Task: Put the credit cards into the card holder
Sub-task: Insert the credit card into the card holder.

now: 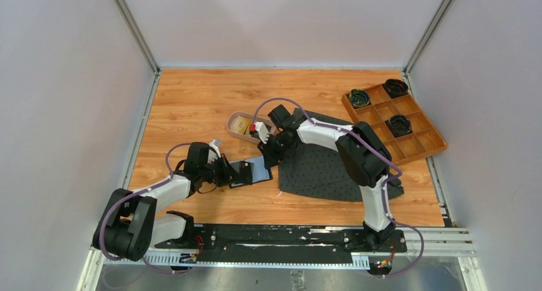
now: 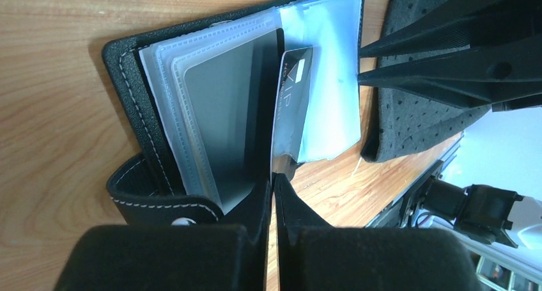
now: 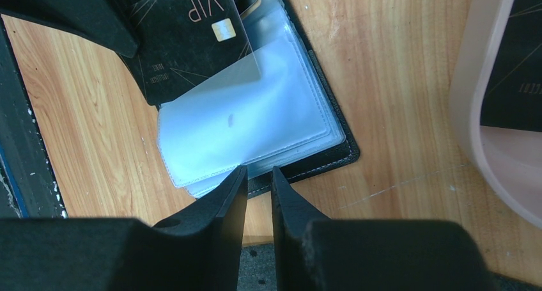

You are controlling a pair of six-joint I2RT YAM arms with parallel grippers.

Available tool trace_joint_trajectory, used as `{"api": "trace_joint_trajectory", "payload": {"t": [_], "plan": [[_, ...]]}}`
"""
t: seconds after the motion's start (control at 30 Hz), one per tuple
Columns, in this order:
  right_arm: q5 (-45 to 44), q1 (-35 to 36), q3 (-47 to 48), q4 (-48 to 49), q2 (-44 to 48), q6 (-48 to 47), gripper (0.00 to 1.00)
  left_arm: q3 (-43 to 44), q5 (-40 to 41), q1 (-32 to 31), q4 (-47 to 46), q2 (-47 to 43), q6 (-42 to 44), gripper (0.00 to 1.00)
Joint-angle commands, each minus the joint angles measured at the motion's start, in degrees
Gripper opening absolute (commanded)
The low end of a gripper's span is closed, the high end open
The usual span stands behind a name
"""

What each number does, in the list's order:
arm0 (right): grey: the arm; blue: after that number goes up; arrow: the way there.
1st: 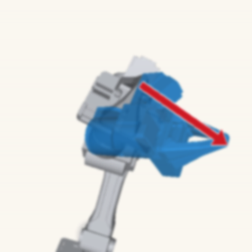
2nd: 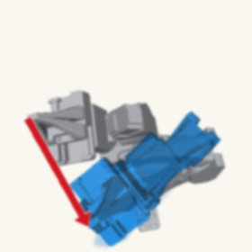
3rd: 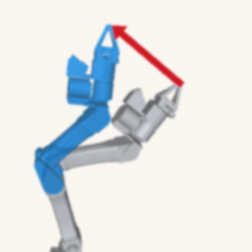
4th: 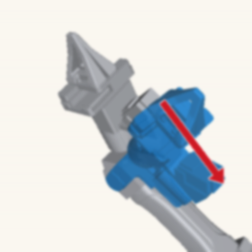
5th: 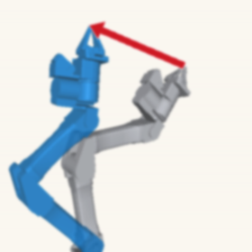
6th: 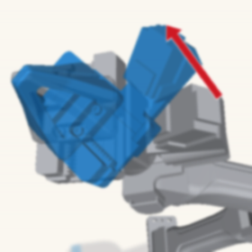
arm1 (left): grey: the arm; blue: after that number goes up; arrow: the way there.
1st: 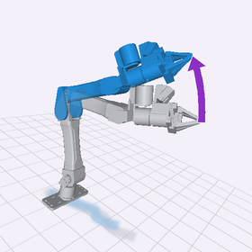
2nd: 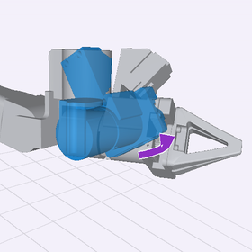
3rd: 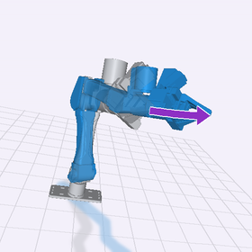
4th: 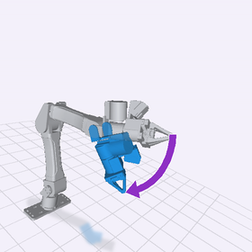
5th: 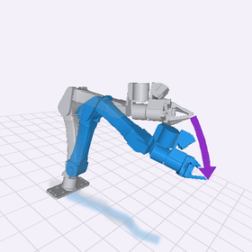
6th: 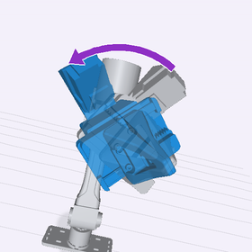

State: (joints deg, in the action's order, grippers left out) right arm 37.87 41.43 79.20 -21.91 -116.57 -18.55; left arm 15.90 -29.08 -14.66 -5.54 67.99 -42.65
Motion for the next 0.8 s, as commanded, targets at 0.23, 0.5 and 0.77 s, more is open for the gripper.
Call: {"api": "trace_joint_trajectory", "payload": {"t": [0.23,0.5,0.77], "plan": [[-3.1,-0.9,-1.0,-3.1,-1.6,-1.5,0.24,0.5,2.5,1.1,2.9,4.6,0.3,0.0],[-2.7,-0.9,-1.1,-3.1,-1.3,-1.5,0.24,2.1,2.7,2.1,1.1,7.5,-0.3,0.0],[-2.5,-0.9,-1.2,-3.0,-1.4,-1.4,0.25,0.2,2.7,2.2,-3.6,7.8,-3.4,0.0]]}}
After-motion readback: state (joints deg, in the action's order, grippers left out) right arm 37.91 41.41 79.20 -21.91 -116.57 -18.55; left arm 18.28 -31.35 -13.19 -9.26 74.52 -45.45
